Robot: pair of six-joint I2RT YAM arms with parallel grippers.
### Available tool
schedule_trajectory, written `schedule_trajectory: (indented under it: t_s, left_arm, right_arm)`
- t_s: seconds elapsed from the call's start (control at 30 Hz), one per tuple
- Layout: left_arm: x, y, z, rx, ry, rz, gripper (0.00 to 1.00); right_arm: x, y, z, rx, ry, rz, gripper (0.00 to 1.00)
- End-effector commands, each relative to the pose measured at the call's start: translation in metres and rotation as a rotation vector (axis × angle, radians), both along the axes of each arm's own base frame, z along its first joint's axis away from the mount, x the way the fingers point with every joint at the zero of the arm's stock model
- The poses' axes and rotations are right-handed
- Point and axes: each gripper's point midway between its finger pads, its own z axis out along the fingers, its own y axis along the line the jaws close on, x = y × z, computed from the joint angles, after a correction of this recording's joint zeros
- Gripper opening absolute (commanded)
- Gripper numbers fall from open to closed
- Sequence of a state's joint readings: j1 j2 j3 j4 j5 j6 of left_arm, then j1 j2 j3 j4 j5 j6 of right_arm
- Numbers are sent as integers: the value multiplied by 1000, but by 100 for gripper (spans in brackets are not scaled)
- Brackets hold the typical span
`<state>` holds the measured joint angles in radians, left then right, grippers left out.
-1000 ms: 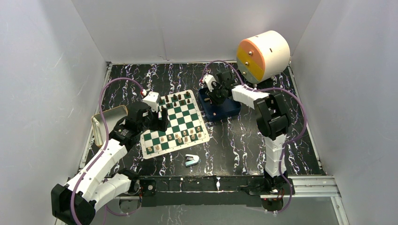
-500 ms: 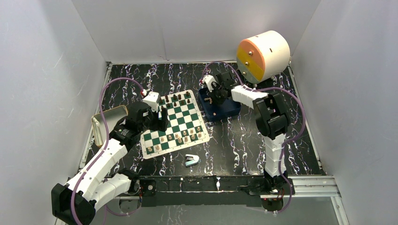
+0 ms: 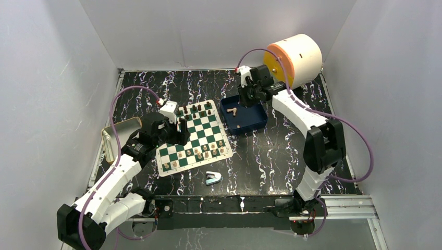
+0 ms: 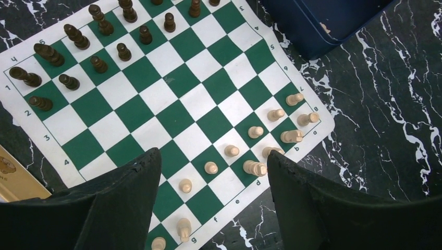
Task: Set up the chess pieces on the board
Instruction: Pick up the chess piece from the storage box, then place the chess piece at the center of the board.
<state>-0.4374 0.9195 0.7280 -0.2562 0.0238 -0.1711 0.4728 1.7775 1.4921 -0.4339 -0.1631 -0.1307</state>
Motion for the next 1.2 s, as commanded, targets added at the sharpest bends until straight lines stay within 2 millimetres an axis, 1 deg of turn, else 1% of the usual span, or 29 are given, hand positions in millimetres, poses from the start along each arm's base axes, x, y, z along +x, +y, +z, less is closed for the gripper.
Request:
schedule_trajectory:
  t_s: [0.0, 0.1, 0.17, 0.2, 0.23, 0.27, 0.3, 0.37, 0.43, 0.53, 0.67, 0.77, 0.9, 1.0, 1.1, 1.17]
  left_arm:
    - [-1, -2, 9, -18, -39, -17, 71]
    - [-3, 2, 11, -3, -55, -21, 71]
    - [-7, -11, 19, -49, -78, -94, 70]
    - [-10, -20, 24, -85, -95, -142, 68]
    - [-12, -30, 30, -122, -113, -193, 66]
    - [-15, -38, 36, -154, -126, -239, 64]
    - [-17, -44, 43, -178, -141, -269, 63]
    - [-19, -48, 52, -196, -149, -292, 62]
    - [-20, -45, 53, -181, -158, -288, 62]
    - [-22, -38, 45, -156, -162, -267, 63]
    - [-24, -31, 33, -140, -156, -238, 63]
    - [-27, -27, 35, -120, -173, -238, 63]
    - [-28, -23, 39, -109, -192, -228, 64]
    - [-28, -21, 41, -100, -204, -224, 63]
    - [-31, -21, 44, -92, -213, -231, 64]
    - [-33, -22, 44, -91, -216, -238, 64]
  right_arm:
    - [-65, -12, 5, 21, 270, -126, 19]
    - [-113, -22, -6, -22, 394, -145, 19]
    - [-140, -22, -9, 0, 476, -140, 19]
    - [-152, -19, -6, 37, 506, -143, 17]
    - [-163, -14, 2, 94, 530, -136, 15]
    - [-174, -11, 3, 126, 577, -142, 13]
    - [-185, -12, 7, 144, 609, -153, 12]
    - [-201, -20, 9, 114, 656, -185, 12]
    - [-217, -27, 5, 75, 691, -193, 13]
    - [-237, -39, -9, 3, 769, -218, 14]
    - [-261, -45, -30, -107, 843, -237, 15]
    - [-271, -51, -45, -245, 822, -276, 15]
    - [-295, -43, -60, -307, 859, -268, 17]
    - [-309, -43, -73, -374, 880, -264, 18]
    - [-318, -41, -82, -427, 884, -259, 20]
    - [-321, -38, -87, -455, 866, -249, 20]
